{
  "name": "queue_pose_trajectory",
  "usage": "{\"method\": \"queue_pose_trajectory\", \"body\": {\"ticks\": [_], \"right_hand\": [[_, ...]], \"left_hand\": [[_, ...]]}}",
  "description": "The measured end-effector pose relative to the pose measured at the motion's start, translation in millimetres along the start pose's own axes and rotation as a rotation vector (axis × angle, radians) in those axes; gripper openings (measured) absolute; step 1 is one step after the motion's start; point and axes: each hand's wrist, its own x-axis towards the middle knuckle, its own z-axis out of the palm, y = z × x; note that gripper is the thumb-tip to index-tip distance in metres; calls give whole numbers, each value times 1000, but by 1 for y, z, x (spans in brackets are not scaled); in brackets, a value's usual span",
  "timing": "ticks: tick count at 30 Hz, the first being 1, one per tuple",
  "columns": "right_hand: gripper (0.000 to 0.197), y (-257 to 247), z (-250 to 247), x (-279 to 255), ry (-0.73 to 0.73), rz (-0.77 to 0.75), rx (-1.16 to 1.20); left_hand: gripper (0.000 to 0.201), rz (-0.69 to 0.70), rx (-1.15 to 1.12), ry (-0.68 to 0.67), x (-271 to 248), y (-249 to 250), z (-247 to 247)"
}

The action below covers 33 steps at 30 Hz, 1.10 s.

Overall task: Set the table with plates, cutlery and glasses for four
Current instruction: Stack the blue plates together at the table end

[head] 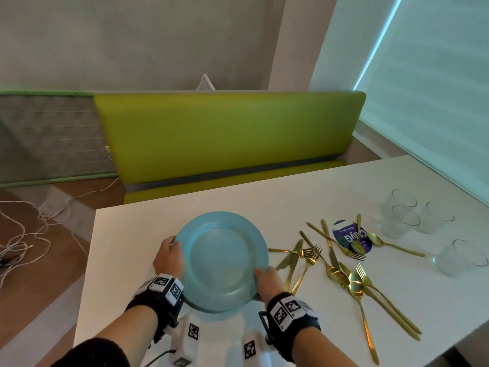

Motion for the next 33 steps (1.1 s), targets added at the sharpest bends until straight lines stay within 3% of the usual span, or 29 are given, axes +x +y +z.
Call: {"method": "queue_pose_trajectory", "body": {"ticks": [3,6,9,14,17,25,29,33], "right_hand": [[25,10,22,4,-82,3,-25],[45,32,44,33,-92,27,-114],[28,37,57,45,-115,39,-204],[25,9,62,17,-127,14,-277],[35,1,65,14,-104,-20,-339],[32,-28,70,16,-88,-145,-517],[15,-40,82,28,-120,-188,-403],[26,-56,96,33,-202,-157,-260]], "left_hand": [[54,-39,10,17,8,-12,-19],[55,-78,70,25,18,-27,-33],[65,-124,87,50,29,-44,-40],[38,-149,75,78,38,-54,-48],[40,-145,100,91,46,-56,-50],[38,-201,428,106,70,-48,-68],[37,-210,468,127,79,-41,-83],[32,-184,475,137,93,-41,-96]]}}
